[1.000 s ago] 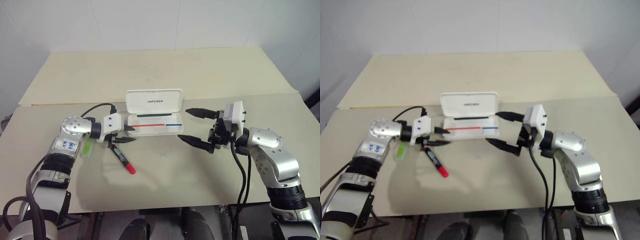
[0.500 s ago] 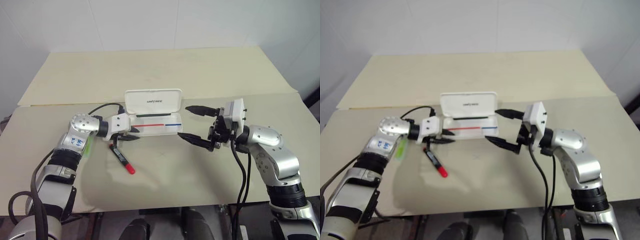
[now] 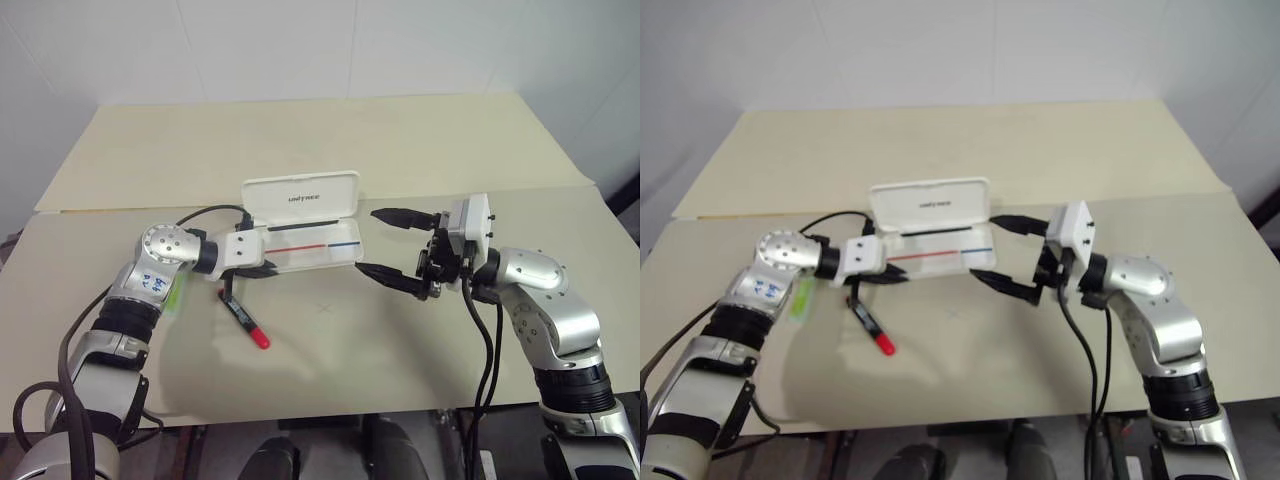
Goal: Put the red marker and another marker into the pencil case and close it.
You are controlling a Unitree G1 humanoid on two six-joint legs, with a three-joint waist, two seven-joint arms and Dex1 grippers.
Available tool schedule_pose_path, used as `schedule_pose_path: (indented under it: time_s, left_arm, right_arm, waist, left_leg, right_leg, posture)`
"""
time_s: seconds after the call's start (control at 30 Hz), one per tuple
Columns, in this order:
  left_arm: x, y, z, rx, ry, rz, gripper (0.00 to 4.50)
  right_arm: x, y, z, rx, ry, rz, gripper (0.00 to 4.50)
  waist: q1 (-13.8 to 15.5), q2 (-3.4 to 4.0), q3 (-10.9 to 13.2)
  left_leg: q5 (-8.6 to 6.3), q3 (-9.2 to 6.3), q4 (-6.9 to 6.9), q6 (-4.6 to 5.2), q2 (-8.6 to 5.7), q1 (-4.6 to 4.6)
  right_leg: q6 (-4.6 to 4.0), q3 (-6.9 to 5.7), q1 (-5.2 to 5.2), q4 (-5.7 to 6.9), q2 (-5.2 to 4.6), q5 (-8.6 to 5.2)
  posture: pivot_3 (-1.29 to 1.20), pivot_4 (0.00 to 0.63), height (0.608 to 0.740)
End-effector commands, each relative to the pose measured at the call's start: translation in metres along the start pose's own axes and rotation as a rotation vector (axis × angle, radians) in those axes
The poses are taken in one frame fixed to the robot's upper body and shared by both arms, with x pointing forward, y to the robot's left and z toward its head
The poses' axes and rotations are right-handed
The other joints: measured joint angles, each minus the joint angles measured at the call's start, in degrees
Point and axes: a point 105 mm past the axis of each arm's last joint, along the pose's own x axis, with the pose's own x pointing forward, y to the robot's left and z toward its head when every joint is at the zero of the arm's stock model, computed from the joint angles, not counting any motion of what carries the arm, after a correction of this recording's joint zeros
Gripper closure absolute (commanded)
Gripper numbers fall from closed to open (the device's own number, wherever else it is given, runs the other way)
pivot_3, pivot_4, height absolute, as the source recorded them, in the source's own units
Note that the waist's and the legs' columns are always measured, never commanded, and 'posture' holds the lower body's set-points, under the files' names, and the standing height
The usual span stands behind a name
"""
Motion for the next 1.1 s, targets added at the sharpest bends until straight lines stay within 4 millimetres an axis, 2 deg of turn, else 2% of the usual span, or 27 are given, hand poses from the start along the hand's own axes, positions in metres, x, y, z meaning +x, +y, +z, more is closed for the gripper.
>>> schedule_pose_path:
  time_s: [0.03, 0.4, 0.57, 0.73, 0.93, 1.1]
  left_arm:
    - [0.002, -0.002, 0.025, 0.021, -0.063, -0.019, 4.48]
    - [0.006, -0.028, 0.052, -0.004, -0.1, -0.075, 4.48]
    - [0.006, -0.049, 0.053, -0.033, -0.082, -0.112, 4.48]
    - [0.006, -0.057, 0.055, -0.045, -0.074, -0.122, 4.48]
    - [0.004, -0.058, 0.052, -0.047, -0.058, -0.127, 4.48]
    - [0.006, -0.057, 0.05, -0.041, -0.053, -0.137, 4.48]
  right_arm:
    - [-0.005, -0.005, 0.012, -0.053, -0.011, -0.004, 0.0]
    - [-0.008, -0.006, 0.012, -0.048, 0.003, -0.001, 0.0]
    - [-0.008, -0.007, 0.013, -0.047, 0.005, 0.0, 0.0]
    - [-0.012, -0.004, 0.016, -0.053, 0.006, 0.015, 0.0]
    - [-0.028, 0.011, 0.011, -0.028, 0.076, 0.079, 0.0]
    - [-0.055, 0.005, -0.003, -0.021, 0.191, 0.061, 0.0]
  waist:
    - [0.05, 0.0, 0.0]
    - [-0.04, 0.0, 0.0]
    - [0.01, 0.0, 0.0]
    - [0.19, -0.01, 0.0]
    - [0.81, 0.0, 0.0]
    - [1.18, 0.0, 0.0]
  left_leg:
    - [-0.01, 0.0, 0.0, 0.01, 0.0, -0.01]
    - [-0.02, 0.01, 0.01, 0.0, 0.01, 0.0]
    - [-0.02, 0.01, 0.02, 0.0, 0.01, 0.0]
    - [-0.03, 0.01, 0.03, 0.0, 0.01, 0.0]
    - [-0.05, 0.01, 0.0, 0.01, 0.01, -0.01]
    - [-0.06, 0.07, 0.02, 0.03, 0.01, -0.01]
  right_leg:
    - [0.0, 0.0, 0.0, -0.01, 0.0, 0.0]
    - [0.0, 0.02, 0.0, -0.01, 0.0, 0.0]
    - [0.0, 0.04, 0.0, -0.02, 0.0, 0.0]
    - [0.0, 0.05, 0.0, -0.02, 0.0, 0.0]
    - [0.0, 0.04, 0.0, -0.06, 0.0, 0.0]
    - [0.0, 0.05, 0.01, -0.07, 0.0, 0.0]
  posture:
    - [0.0, 0.15, 0.74]
    - [0.0, 0.15, 0.74]
    - [0.0, 0.15, 0.74]
    - [0.0, 0.15, 0.74]
    - [0.0, 0.15, 0.74]
    - [0.0, 0.15, 0.74]
